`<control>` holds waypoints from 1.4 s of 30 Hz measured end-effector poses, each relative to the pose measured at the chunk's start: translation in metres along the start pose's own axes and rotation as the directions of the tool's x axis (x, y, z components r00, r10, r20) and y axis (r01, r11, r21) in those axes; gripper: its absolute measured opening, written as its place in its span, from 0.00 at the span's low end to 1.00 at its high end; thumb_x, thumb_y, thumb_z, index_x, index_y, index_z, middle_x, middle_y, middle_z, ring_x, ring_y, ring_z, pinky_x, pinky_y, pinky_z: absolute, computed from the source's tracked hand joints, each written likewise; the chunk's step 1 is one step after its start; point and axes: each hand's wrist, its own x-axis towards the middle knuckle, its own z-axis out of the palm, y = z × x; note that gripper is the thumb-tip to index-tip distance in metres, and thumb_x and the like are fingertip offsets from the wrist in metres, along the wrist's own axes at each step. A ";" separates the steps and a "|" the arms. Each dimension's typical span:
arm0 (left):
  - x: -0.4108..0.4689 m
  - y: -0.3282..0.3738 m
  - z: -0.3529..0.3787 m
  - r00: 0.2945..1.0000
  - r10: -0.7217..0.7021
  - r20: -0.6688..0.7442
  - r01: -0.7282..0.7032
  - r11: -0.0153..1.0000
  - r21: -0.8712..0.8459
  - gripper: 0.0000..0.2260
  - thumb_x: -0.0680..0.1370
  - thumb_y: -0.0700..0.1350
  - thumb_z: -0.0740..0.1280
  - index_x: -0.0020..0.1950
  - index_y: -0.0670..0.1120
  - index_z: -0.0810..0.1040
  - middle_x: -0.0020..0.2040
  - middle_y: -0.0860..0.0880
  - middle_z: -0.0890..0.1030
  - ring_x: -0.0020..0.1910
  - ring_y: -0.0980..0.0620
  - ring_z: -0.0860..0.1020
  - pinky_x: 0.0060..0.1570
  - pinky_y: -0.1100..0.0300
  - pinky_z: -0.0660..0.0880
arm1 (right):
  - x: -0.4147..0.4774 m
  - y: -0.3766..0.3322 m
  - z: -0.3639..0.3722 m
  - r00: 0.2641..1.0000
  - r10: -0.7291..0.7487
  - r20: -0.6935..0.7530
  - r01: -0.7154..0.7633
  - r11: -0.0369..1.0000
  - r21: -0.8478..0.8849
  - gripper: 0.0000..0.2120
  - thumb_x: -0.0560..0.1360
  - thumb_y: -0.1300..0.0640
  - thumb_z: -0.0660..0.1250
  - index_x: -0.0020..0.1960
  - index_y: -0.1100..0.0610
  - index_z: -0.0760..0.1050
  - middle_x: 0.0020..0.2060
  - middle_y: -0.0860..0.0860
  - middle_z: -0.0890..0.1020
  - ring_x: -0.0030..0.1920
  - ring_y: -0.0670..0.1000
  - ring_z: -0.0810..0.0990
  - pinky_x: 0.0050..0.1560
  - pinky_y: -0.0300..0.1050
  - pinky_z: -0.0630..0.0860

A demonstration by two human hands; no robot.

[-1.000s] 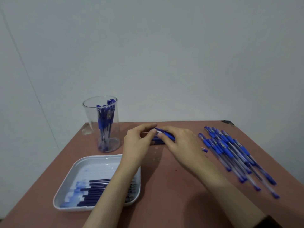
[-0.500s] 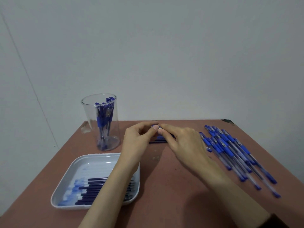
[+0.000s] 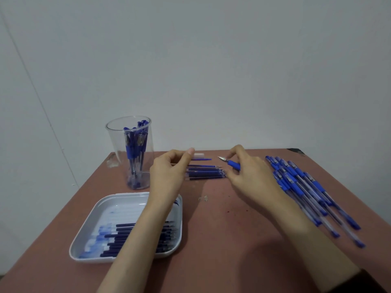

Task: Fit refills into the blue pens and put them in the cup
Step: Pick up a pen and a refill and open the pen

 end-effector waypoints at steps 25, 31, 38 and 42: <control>-0.008 0.011 0.004 0.873 -0.060 0.484 0.238 0.918 -0.316 0.11 0.77 0.47 0.64 0.53 0.42 0.82 0.49 0.46 0.81 0.54 0.51 0.80 0.57 0.55 0.77 | -0.006 -0.017 -0.004 0.876 -0.049 0.480 -0.448 0.289 0.846 0.12 0.78 0.55 0.60 0.44 0.59 0.81 0.26 0.52 0.70 0.20 0.45 0.60 0.21 0.37 0.53; -0.009 0.014 0.004 0.862 -0.043 0.504 0.322 0.815 -0.482 0.12 0.71 0.47 0.67 0.51 0.44 0.81 0.33 0.50 0.78 0.51 0.56 0.81 0.49 0.65 0.77 | -0.009 -0.020 -0.002 0.840 -0.179 0.512 -0.494 0.137 0.859 0.13 0.74 0.52 0.61 0.43 0.59 0.80 0.24 0.50 0.66 0.18 0.43 0.57 0.22 0.38 0.48; -0.009 0.013 0.005 0.939 -0.116 0.325 0.262 0.853 -0.452 0.11 0.65 0.47 0.72 0.42 0.42 0.80 0.39 0.47 0.81 0.40 0.53 0.79 0.44 0.65 0.77 | -0.012 -0.025 0.008 0.961 -0.058 0.271 -0.211 0.482 0.850 0.11 0.79 0.55 0.63 0.50 0.60 0.81 0.26 0.52 0.68 0.23 0.47 0.57 0.25 0.41 0.51; -0.010 0.016 0.007 0.917 -0.104 0.385 0.320 0.770 -0.553 0.15 0.69 0.46 0.70 0.53 0.43 0.72 0.49 0.46 0.84 0.44 0.51 0.82 0.48 0.61 0.79 | -0.011 -0.026 0.012 0.966 -0.032 0.256 -0.217 0.437 0.873 0.10 0.79 0.56 0.63 0.47 0.58 0.82 0.25 0.51 0.68 0.23 0.47 0.57 0.24 0.41 0.51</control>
